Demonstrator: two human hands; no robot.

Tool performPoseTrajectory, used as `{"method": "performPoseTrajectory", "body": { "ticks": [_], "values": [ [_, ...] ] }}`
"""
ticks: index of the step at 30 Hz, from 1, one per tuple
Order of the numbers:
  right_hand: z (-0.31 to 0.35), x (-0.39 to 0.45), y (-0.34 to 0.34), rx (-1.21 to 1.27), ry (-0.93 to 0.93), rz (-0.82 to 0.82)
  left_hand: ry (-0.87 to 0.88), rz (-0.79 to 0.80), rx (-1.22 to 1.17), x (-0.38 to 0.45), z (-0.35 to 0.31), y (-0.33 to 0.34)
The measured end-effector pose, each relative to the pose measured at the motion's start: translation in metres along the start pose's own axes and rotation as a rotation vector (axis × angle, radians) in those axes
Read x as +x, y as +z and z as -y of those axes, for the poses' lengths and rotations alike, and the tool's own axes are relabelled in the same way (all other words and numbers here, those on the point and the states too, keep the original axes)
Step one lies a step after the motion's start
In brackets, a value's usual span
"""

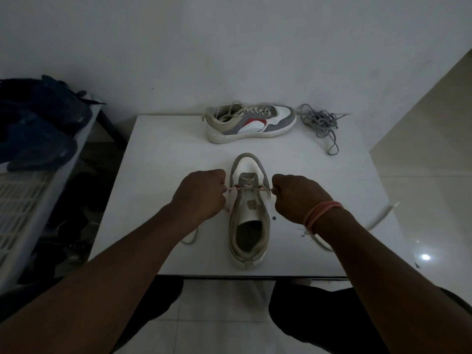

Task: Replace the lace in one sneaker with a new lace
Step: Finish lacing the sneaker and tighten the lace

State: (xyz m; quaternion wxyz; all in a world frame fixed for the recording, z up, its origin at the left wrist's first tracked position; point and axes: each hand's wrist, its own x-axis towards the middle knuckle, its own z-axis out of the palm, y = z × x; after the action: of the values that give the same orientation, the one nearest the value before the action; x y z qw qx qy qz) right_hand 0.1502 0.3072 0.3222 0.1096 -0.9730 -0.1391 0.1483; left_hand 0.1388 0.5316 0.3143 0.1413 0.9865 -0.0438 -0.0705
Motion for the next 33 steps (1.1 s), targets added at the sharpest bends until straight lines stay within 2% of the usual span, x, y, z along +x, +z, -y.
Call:
{"method": "performPoseTrajectory", "body": {
  "ticks": [4,7,9,12,14,16,19,21,22,24,27,28,30,31,33],
  "values": [
    [-0.001,0.002,0.000,-0.001,0.078,0.015,0.022,-0.055,-0.020,-0.002,0.003,0.005],
    [-0.008,0.006,-0.001,0.048,0.081,0.084,0.003,-0.075,-0.048,0.000,0.006,0.009],
    [-0.012,0.006,-0.003,0.281,0.074,0.120,-0.024,-0.082,-0.020,0.003,0.003,0.008],
    [-0.006,0.008,-0.015,0.754,0.101,0.150,0.018,-0.206,-0.097,0.005,-0.012,-0.002],
    [0.000,0.012,-0.023,1.265,0.108,0.227,0.035,-0.146,-0.365,0.002,-0.028,-0.012],
    [0.004,0.012,-0.031,1.676,-0.058,0.341,-0.048,0.063,-0.786,-0.002,-0.046,-0.022],
    [0.012,0.009,-0.034,2.021,-0.371,0.385,-0.091,0.301,-1.286,-0.006,-0.061,-0.028],
    [0.014,0.008,-0.036,2.113,-0.459,0.332,-0.031,0.401,-1.384,-0.009,-0.062,-0.029],
    [0.012,0.009,-0.036,2.110,-0.457,0.266,0.018,0.413,-1.286,-0.010,-0.061,-0.030],
    [0.001,0.012,-0.036,2.084,-0.360,0.118,0.067,0.340,-0.976,-0.010,-0.058,-0.035],
    [-0.020,0.019,-0.030,1.929,-0.012,-0.145,0.003,0.314,-0.882,-0.004,-0.045,-0.045],
    [-0.026,0.022,-0.026,1.762,0.127,-0.256,-0.037,0.340,-0.854,-0.003,-0.039,-0.049],
    [-0.035,0.026,-0.017,1.257,0.309,-0.438,-0.105,0.398,-0.746,0.000,-0.025,-0.053],
    [-0.037,0.026,-0.013,1.013,0.326,-0.471,-0.134,0.422,-0.706,0.001,-0.019,-0.053],
    [-0.034,0.023,-0.008,0.709,0.309,-0.398,-0.182,0.426,-0.646,0.004,-0.011,-0.050]
  ]
}}
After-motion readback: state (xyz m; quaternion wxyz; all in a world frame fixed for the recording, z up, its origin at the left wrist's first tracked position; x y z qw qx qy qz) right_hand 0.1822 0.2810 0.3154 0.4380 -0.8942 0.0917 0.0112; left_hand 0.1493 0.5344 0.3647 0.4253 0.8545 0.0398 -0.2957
